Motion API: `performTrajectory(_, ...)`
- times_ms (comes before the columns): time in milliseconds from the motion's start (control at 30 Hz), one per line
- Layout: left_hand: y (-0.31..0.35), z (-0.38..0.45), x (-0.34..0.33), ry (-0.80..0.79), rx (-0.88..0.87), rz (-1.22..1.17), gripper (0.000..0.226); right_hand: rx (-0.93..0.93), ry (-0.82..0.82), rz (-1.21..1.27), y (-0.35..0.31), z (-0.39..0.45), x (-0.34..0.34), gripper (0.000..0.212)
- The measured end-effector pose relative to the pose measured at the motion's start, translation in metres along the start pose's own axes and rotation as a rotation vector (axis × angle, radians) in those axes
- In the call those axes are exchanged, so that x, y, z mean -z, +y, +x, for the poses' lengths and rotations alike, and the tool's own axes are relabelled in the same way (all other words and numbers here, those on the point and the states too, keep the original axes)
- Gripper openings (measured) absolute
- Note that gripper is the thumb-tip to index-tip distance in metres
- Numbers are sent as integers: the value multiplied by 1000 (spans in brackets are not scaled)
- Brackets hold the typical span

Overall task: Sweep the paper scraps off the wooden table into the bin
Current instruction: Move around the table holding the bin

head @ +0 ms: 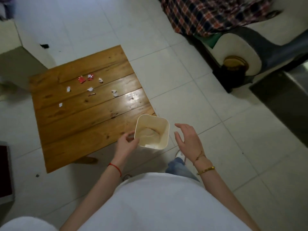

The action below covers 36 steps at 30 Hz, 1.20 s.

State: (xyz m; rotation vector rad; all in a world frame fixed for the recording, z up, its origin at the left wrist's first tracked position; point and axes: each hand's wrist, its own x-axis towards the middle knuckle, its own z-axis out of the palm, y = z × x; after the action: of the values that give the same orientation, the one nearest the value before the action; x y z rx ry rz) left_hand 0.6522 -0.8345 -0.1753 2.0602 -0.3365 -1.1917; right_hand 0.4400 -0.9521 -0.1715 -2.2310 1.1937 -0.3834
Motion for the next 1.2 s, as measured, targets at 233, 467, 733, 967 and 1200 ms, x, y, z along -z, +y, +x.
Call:
performTrajectory(233,69,4,-109,8,6,-88,39,4,2,-23,88,41,97,31)
performTrajectory(467,121,22,-177,59,41,-114,40,-23,-6,-11,148,83,146,31)
performTrajectory(733,180,85,-218,85,72,-237,46,-32,-26,-21,202,168,164,32)
performTrajectory(967,264,160,-242,121,89,-335,45,64,-77,-29,225,315,187,31)
performTrajectory(1200,343,230,-228,215,94,-408,47,254,-181,-38,202,475,195,31)
